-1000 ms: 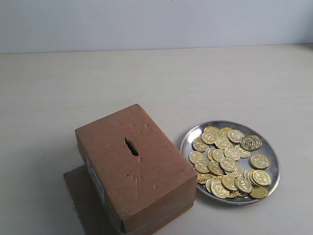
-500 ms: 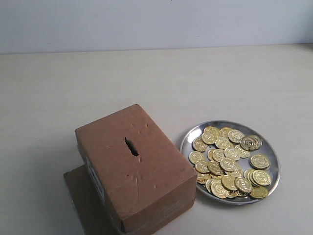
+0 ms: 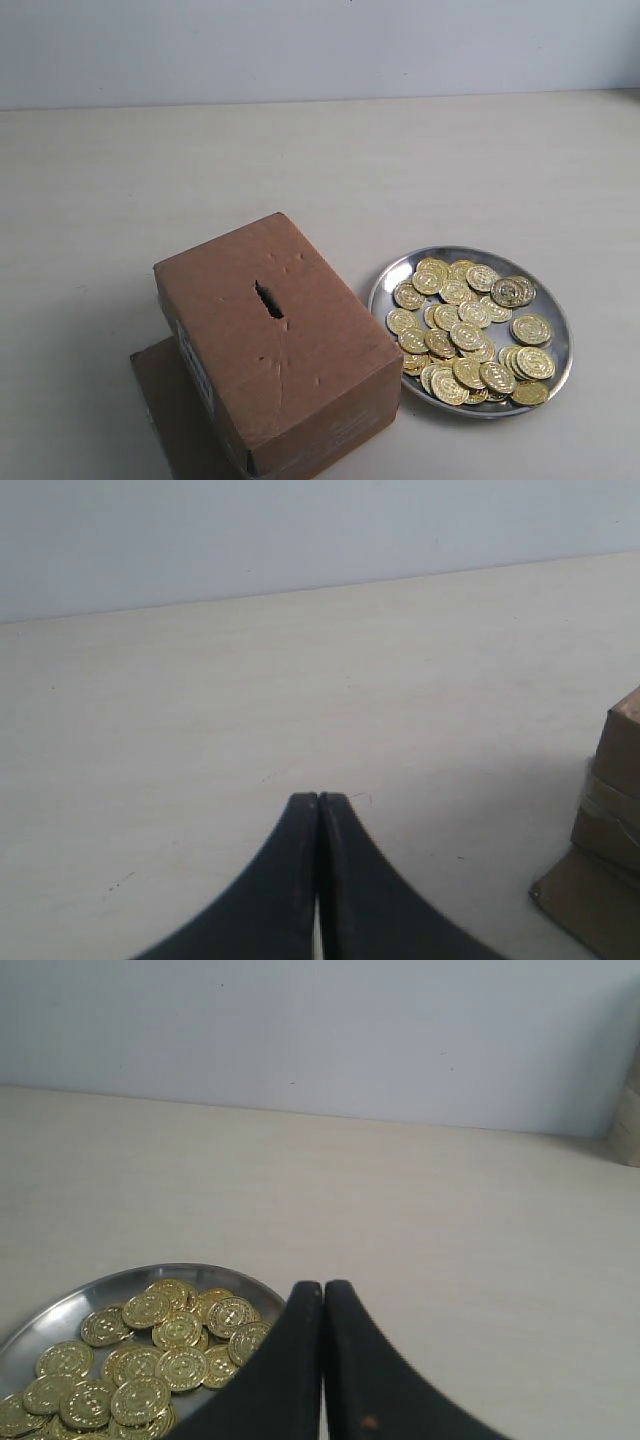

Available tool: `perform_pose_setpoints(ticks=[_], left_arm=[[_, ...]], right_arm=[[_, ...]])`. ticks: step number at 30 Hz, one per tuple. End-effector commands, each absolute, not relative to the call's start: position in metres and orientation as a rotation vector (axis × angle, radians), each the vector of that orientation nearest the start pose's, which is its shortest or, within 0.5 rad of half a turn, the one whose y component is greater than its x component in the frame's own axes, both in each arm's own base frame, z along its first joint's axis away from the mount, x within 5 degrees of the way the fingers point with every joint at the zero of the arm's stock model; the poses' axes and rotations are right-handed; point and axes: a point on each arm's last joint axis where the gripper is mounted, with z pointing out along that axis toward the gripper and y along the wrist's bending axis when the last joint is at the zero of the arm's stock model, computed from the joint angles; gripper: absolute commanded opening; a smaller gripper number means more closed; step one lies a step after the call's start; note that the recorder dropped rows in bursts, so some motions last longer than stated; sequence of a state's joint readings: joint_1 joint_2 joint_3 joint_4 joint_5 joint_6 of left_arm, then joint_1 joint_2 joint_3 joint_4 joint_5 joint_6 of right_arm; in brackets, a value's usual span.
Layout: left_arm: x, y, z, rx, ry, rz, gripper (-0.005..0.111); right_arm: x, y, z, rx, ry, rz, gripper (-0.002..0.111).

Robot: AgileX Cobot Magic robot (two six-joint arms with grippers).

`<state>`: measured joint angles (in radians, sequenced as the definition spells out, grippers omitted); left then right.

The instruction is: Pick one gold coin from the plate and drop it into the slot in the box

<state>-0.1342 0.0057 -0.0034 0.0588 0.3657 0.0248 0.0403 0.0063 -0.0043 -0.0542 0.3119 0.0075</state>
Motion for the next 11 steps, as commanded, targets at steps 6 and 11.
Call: perform_pose_setpoints(ticks=[6,11], left_arm=[[0.0528,-0.0059,0.1807,0.183,1.835,-0.033,0.0],[0.0528,-0.0059,0.1807,0.183,1.835,-0.033,0.0]], right_arm=[[0.0543,0.0008,0.1858,-0.07,1.786,-0.02,0.0],[0.0547,0.0009,0.1873,-0.07,1.769,-0.02,0.0]])
